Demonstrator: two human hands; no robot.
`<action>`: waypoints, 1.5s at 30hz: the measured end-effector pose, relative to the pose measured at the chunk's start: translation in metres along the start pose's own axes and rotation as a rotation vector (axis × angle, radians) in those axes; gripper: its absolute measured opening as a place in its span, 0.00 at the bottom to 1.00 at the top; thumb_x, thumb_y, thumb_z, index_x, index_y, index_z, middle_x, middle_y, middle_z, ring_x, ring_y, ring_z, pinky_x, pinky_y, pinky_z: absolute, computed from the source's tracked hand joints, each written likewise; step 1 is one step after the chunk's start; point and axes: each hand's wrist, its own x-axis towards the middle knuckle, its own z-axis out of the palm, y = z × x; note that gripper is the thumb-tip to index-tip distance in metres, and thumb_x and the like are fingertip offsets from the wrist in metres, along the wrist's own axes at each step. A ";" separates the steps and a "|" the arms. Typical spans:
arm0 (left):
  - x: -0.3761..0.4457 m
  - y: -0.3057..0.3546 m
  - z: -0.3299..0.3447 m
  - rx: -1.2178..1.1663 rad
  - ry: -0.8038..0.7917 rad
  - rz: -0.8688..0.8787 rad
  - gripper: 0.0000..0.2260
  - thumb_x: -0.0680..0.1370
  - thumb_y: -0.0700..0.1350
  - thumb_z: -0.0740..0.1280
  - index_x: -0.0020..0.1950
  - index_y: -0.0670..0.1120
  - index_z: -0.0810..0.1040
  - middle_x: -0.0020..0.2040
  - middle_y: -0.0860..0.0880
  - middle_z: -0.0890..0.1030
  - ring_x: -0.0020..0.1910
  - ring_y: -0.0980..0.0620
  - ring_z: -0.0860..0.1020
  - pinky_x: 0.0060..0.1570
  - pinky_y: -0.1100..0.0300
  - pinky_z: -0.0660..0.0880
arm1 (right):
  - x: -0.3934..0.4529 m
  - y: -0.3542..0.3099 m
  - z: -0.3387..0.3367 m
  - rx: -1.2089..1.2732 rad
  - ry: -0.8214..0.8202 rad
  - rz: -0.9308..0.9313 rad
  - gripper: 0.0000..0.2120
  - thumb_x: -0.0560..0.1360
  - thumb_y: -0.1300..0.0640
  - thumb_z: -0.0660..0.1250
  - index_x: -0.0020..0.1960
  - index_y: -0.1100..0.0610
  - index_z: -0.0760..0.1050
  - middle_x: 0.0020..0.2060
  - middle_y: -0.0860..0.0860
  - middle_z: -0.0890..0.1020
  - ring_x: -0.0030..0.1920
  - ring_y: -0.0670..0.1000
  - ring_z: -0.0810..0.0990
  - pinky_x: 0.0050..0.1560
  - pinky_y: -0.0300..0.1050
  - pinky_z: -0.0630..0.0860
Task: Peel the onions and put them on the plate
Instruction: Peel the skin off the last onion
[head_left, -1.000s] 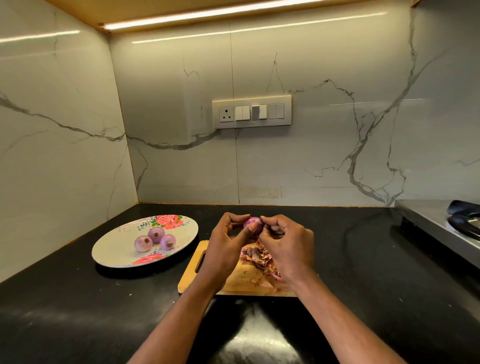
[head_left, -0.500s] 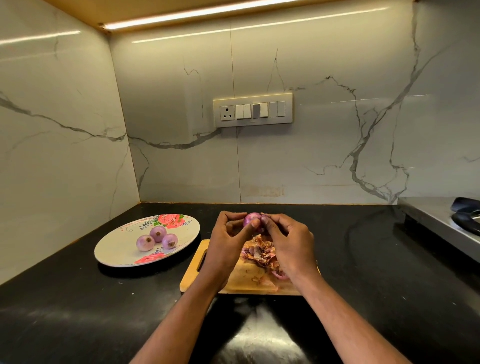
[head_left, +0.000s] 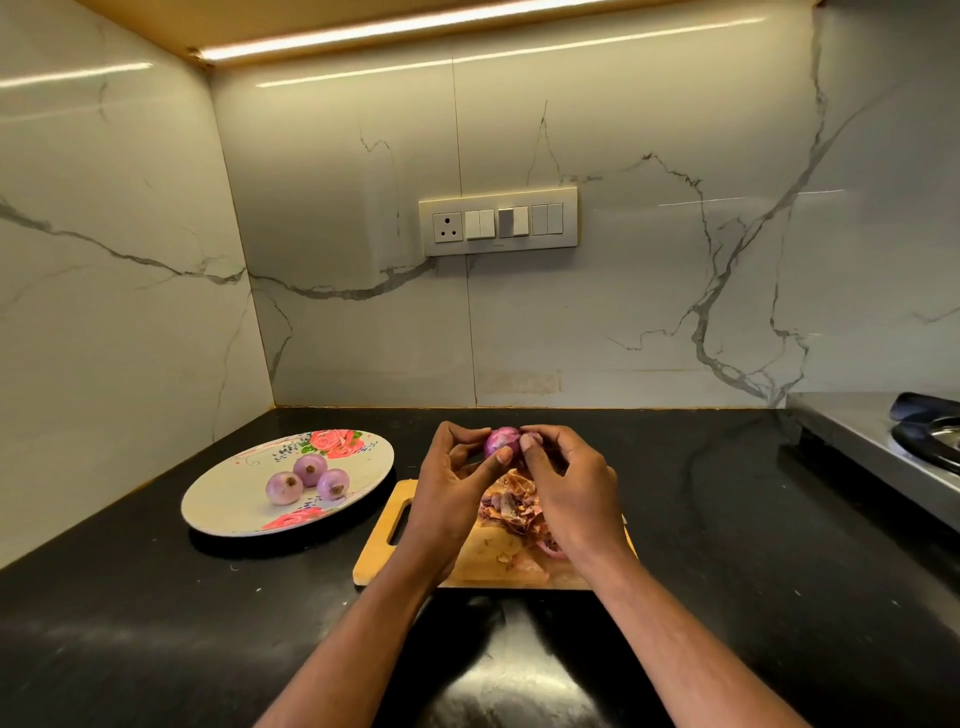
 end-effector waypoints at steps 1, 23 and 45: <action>0.000 0.000 0.000 0.012 0.010 -0.004 0.19 0.71 0.53 0.74 0.57 0.48 0.74 0.58 0.48 0.82 0.60 0.50 0.81 0.60 0.50 0.80 | 0.000 0.000 0.000 0.004 -0.046 0.017 0.13 0.81 0.48 0.65 0.60 0.52 0.81 0.51 0.45 0.84 0.53 0.42 0.82 0.53 0.36 0.80; 0.000 0.006 -0.005 0.077 0.079 -0.016 0.14 0.74 0.51 0.74 0.57 0.51 0.77 0.53 0.50 0.83 0.53 0.52 0.83 0.55 0.52 0.81 | 0.006 0.005 -0.003 0.160 -0.114 0.070 0.11 0.75 0.51 0.72 0.57 0.48 0.84 0.48 0.42 0.87 0.52 0.40 0.83 0.56 0.42 0.81; 0.001 0.011 -0.005 -0.179 0.017 -0.148 0.16 0.75 0.47 0.71 0.59 0.43 0.77 0.50 0.41 0.85 0.51 0.44 0.85 0.53 0.52 0.81 | 0.004 0.003 -0.003 -0.103 -0.136 -0.109 0.15 0.78 0.46 0.68 0.61 0.49 0.82 0.51 0.42 0.85 0.52 0.40 0.82 0.47 0.23 0.74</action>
